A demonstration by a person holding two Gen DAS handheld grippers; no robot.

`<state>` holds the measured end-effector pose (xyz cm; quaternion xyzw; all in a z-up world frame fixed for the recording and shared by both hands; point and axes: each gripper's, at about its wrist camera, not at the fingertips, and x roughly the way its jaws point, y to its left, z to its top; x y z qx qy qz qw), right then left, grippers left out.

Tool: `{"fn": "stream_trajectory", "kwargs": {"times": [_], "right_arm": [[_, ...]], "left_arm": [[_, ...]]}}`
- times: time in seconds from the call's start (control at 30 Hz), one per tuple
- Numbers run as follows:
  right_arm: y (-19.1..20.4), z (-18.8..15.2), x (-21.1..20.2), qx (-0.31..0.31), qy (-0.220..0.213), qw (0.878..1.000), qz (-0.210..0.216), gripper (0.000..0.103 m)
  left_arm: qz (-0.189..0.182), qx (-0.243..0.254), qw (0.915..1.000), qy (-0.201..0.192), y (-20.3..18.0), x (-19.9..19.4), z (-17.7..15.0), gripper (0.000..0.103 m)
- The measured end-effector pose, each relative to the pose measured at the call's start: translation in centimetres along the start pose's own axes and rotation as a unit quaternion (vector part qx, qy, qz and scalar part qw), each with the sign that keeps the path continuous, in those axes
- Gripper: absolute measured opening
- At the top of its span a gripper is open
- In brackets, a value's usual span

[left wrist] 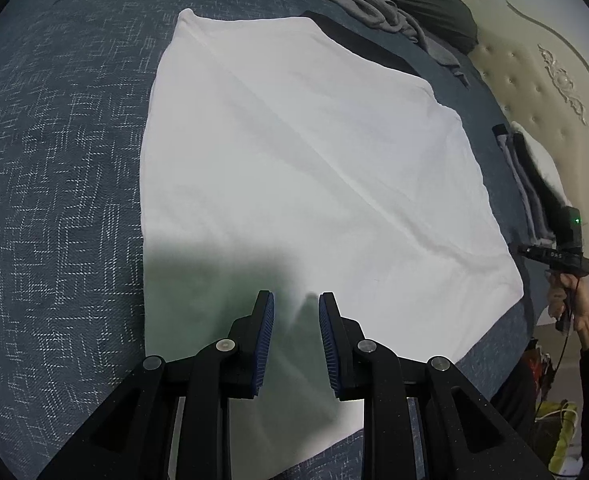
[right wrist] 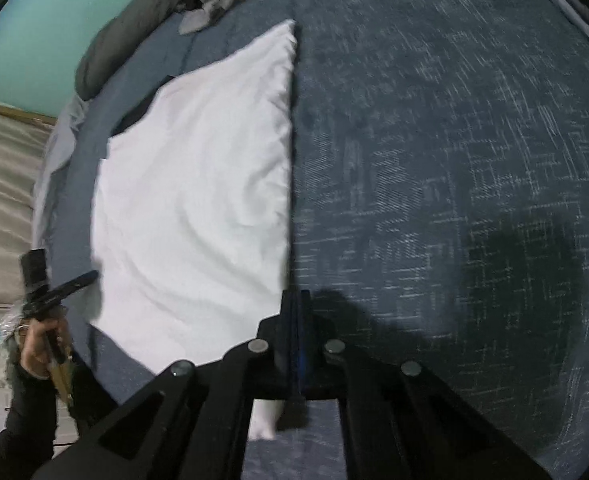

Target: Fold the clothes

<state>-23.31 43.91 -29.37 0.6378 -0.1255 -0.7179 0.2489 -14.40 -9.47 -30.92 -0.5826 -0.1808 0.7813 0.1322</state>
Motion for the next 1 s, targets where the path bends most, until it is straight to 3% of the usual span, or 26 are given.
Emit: {"fn": "stream_trajectory", "kwargs": {"times": [0.1,0.17,0.2,0.53,0.73,0.8,0.87,1.0], "right_arm": [[0.5,-0.2,-0.6,0.005,0.01,1.0,0.017,0.005],[1.0,-0.8,-0.8,-0.003,0.027,0.999,0.017,0.024],[1.2,-1.2,-0.8,-0.008,0.035,0.999,0.014,0.027],[1.3,-5.8,-1.7,-0.057,0.076,0.995,-0.03,0.028],[3.2,-5.8,-1.2,-0.096,0.065,0.992,-0.057,0.026],[4.1,-5.8,-0.6,-0.113,0.069,0.989,-0.062,0.022],[4.5,-5.9,0.0,-0.126,0.076,0.987,-0.071,0.007],[4.7,-6.3,0.3,-0.144,0.084,0.982,-0.091,0.001]], "left_arm": [[0.002,0.001,1.0,0.0,0.1,-0.3,0.0,0.026],[0.003,0.001,1.0,-0.001,0.2,-0.4,0.0,0.026],[0.004,0.002,1.0,-0.001,0.2,-0.5,0.0,0.026],[0.008,0.015,0.9999,-0.001,-0.6,-1.8,-0.6,0.026],[0.007,0.022,0.9997,-0.011,-1.5,-3.1,-0.7,0.026],[0.006,0.026,0.9995,-0.015,-1.9,-3.6,-0.7,0.026],[0.007,0.027,0.9994,-0.018,-2.0,-4.1,-0.7,0.026],[0.009,0.029,0.9993,-0.023,-2.0,-4.9,-0.8,0.026]]}}
